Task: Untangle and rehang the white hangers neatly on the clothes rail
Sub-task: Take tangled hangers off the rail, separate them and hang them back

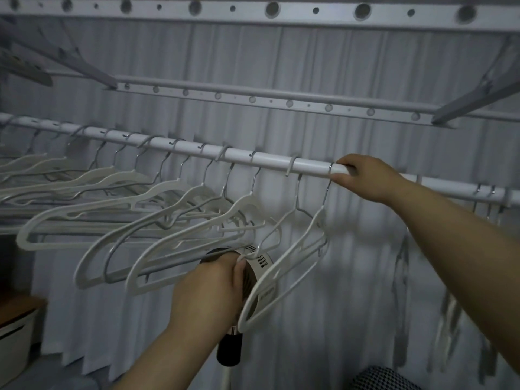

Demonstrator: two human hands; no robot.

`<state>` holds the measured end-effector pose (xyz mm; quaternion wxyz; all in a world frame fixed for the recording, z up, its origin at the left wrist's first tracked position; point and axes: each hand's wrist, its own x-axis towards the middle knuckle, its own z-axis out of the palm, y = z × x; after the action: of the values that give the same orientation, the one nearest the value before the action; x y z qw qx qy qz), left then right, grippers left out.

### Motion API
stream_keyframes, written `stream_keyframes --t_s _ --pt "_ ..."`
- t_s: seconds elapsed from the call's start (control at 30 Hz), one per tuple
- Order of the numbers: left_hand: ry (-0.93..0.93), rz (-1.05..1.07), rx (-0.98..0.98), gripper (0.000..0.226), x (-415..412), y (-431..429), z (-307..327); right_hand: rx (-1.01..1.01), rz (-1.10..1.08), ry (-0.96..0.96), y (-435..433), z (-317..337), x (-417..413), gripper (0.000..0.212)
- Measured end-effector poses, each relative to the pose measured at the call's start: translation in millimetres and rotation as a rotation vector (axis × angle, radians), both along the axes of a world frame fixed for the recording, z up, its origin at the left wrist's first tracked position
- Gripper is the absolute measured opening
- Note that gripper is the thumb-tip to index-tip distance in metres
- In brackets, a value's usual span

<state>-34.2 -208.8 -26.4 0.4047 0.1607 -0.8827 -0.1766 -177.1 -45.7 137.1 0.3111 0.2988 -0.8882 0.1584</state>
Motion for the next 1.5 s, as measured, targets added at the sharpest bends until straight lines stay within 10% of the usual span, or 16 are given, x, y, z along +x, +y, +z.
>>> stream_keyframes --t_s 1.27,1.5 --pt "0.163 -0.034 0.081 0.048 6.7 9.0 8.1 -0.012 0.029 0.012 10.6 4.1 -0.1 0.050" --pt "0.341 -0.041 -0.149 0.056 25.2 15.1 35.0 -0.086 -0.043 0.134 56.3 16.2 11.9 0.047"
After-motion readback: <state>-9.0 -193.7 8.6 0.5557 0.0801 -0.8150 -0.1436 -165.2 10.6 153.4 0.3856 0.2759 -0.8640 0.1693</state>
